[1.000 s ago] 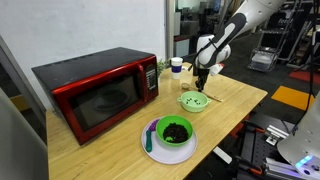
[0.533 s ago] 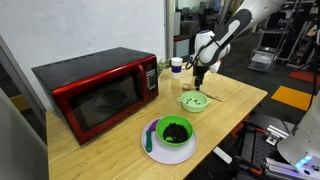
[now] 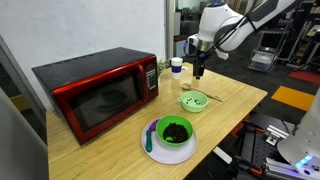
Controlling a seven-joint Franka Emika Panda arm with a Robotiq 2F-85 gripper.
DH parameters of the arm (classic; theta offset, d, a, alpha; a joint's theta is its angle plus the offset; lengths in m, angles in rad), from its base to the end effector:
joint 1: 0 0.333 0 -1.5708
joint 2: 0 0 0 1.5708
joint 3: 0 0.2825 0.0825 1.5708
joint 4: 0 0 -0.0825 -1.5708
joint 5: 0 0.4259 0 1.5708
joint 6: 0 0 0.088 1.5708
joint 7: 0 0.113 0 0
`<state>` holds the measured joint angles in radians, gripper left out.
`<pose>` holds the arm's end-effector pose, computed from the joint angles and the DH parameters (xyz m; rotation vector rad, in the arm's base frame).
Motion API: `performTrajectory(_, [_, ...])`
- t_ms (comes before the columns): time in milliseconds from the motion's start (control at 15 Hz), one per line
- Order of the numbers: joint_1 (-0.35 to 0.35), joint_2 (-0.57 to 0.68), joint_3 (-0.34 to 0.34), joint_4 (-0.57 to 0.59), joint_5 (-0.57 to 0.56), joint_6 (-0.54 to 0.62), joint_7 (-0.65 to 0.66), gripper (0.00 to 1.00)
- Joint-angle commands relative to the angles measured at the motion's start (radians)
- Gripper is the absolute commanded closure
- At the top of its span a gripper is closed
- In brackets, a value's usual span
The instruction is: Use the spoon to pick the objects in the green bowl and put them in the green pot
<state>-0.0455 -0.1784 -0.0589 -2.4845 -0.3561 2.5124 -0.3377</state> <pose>0.5088 -0.0509 0.3082 2.7777 0.7100 0.2165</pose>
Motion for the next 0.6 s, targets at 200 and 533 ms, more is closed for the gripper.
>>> performTrajectory(200, [0.111,-0.27,0.09,-0.162,0.064,0.025,0.088,0.0])
performTrajectory(533, [0.147,-0.287,0.094,-0.159,0.12,0.026,0.09,0.0])
